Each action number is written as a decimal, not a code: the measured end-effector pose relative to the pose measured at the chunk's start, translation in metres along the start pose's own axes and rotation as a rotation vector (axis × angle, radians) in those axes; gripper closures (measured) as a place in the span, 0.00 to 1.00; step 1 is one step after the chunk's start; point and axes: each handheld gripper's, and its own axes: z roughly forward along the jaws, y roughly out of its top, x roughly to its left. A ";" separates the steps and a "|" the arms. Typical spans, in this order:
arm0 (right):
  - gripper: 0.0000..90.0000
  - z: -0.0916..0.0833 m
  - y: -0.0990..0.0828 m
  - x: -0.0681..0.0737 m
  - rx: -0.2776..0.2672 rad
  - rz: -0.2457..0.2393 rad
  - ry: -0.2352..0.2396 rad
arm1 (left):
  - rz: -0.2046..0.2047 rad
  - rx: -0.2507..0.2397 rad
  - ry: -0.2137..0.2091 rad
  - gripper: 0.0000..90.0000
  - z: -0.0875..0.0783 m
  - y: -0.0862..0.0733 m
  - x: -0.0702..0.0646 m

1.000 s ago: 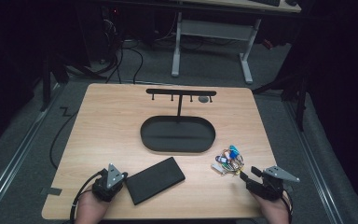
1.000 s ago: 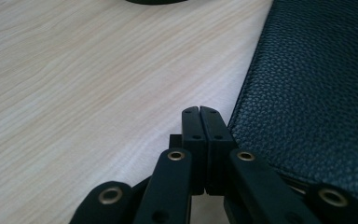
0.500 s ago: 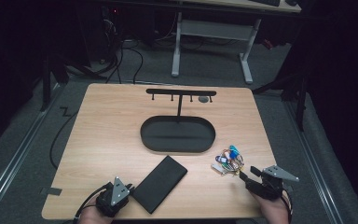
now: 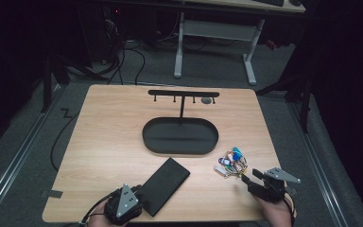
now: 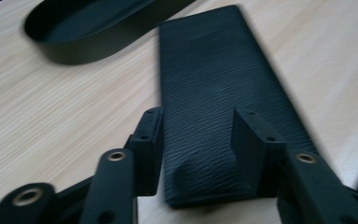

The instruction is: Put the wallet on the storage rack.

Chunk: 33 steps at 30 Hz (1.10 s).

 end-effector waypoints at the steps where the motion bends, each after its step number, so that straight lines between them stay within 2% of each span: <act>1: 0.48 0.000 0.000 0.000 0.000 0.000 0.000 | 0.010 -0.005 -0.013 0.57 0.001 0.002 -0.005; 4: 0.48 0.000 0.000 0.000 0.002 -0.003 0.001 | 0.042 -0.001 -0.051 0.51 0.008 0.006 -0.018; 8: 0.48 0.001 0.000 0.000 0.003 -0.008 0.004 | 0.087 0.027 -0.057 0.45 0.018 0.007 -0.030; 11: 0.48 0.001 0.000 0.000 0.005 -0.003 0.005 | 0.131 0.056 -0.034 0.43 0.024 0.006 -0.036; 14: 0.48 0.001 0.000 0.000 0.005 -0.004 0.006 | 0.198 0.066 0.027 0.41 0.028 0.004 -0.041; 17: 0.48 0.001 0.000 0.000 0.006 -0.001 0.007 | 0.194 0.054 0.025 0.43 0.028 0.002 -0.041; 20: 0.48 0.001 0.000 0.000 0.006 -0.003 0.009 | 0.206 0.050 0.020 0.50 0.027 0.002 -0.042; 23: 0.48 0.001 0.000 0.000 0.002 -0.004 0.009 | 0.198 0.054 0.016 0.55 0.026 0.002 -0.041; 25: 0.48 0.000 0.000 0.000 0.004 -0.002 0.009 | 0.209 0.051 0.029 0.59 0.025 0.002 -0.041; 28: 0.48 0.000 0.000 0.000 0.003 0.002 0.013 | 0.191 0.049 0.025 0.68 0.023 0.001 -0.037; 29: 0.48 0.000 0.000 0.000 0.003 0.002 0.013 | 0.190 0.049 0.028 0.68 0.023 0.001 -0.036; 30: 0.48 0.000 0.000 0.000 0.003 0.006 0.014 | 0.191 0.050 0.038 0.73 0.022 0.001 -0.036; 33: 0.48 0.000 -0.001 0.000 0.004 0.011 0.014 | 0.189 0.051 0.050 0.76 0.022 0.002 -0.034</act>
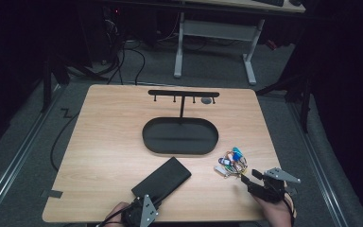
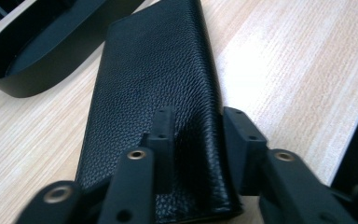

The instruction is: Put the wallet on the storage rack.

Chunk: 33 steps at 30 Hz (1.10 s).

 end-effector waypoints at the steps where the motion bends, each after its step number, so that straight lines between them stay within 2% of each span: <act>1: 0.48 0.000 0.000 -0.001 -0.002 -0.005 0.001 | 0.001 -0.001 0.005 0.77 0.000 0.000 0.000; 5: 0.48 0.000 0.000 -0.001 -0.002 0.003 0.003 | -0.017 -0.009 0.015 0.83 -0.002 0.000 0.005; 8: 0.48 0.000 0.000 -0.002 -0.002 0.005 0.005 | -0.064 -0.046 0.013 0.85 -0.009 0.000 0.012; 12: 0.48 0.000 0.000 -0.002 -0.002 0.005 0.006 | -0.080 -0.067 0.016 0.87 -0.014 0.000 0.017; 20: 0.48 0.000 0.000 -0.001 -0.004 0.002 0.006 | -0.144 -0.118 0.017 0.89 -0.024 -0.003 0.029; 27: 0.48 0.000 0.000 -0.001 -0.003 0.005 0.008 | -0.224 -0.187 0.011 0.90 -0.035 -0.008 0.042; 31: 0.48 0.001 0.000 -0.001 0.001 0.010 0.007 | -0.258 -0.220 0.005 0.91 -0.038 -0.010 0.048; 33: 0.48 0.001 -0.001 -0.001 0.001 0.011 0.006 | -0.261 -0.225 0.001 0.91 -0.038 -0.011 0.049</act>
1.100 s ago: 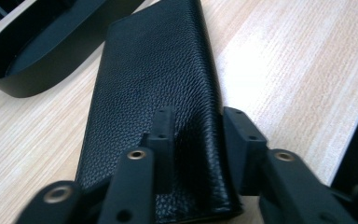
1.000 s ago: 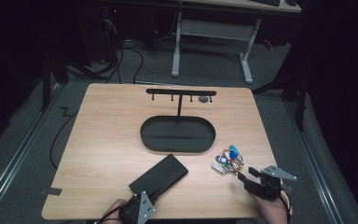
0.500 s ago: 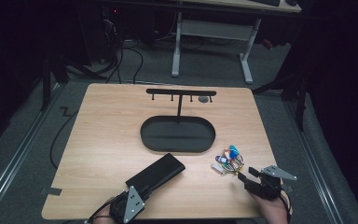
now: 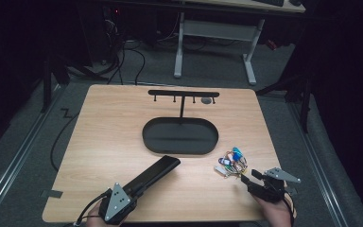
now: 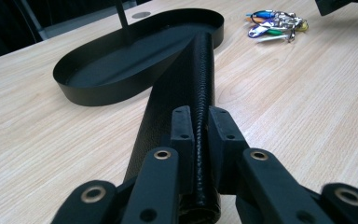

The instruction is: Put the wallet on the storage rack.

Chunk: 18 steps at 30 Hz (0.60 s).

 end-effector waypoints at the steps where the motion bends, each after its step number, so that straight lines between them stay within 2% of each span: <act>1: 0.48 0.000 0.000 0.000 0.000 0.000 0.000 | -0.001 -0.002 -0.001 0.91 0.000 0.000 0.001; 11: 0.48 0.000 -0.001 0.001 0.004 0.008 -0.002 | -0.076 -0.053 -0.013 0.91 -0.008 -0.001 0.012; 14: 0.48 0.001 -0.001 0.001 0.007 0.010 -0.001 | -0.107 -0.083 -0.015 0.91 -0.012 0.000 0.015; 18: 0.48 0.001 -0.001 0.001 0.007 0.009 -0.001 | -0.103 -0.096 -0.016 0.92 -0.014 0.001 0.015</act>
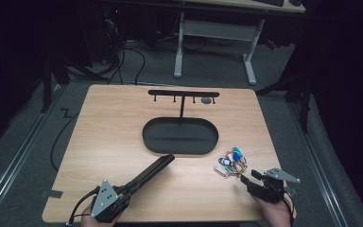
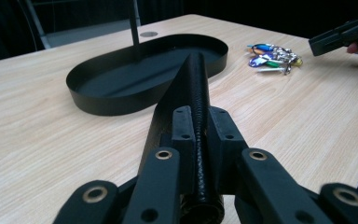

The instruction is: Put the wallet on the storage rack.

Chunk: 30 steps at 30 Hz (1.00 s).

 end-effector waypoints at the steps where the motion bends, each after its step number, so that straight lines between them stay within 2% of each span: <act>1: 0.48 0.000 0.000 0.000 -0.001 -0.001 0.000 | -0.005 -0.004 -0.001 0.92 -0.001 0.000 0.000; 7: 0.48 0.000 0.000 0.000 -0.002 -0.002 0.000 | -0.036 -0.023 0.011 0.92 -0.003 0.000 0.006; 15: 0.48 0.001 0.000 0.000 0.001 -0.001 0.002 | -0.126 -0.049 0.041 0.92 -0.009 -0.004 0.024; 25: 0.48 0.001 0.000 0.000 0.003 -0.003 0.003 | -0.159 -0.052 0.058 0.91 -0.011 -0.009 0.036; 30: 0.48 0.001 0.000 0.000 0.004 -0.004 0.004 | -0.198 -0.059 0.065 0.91 -0.012 -0.013 0.046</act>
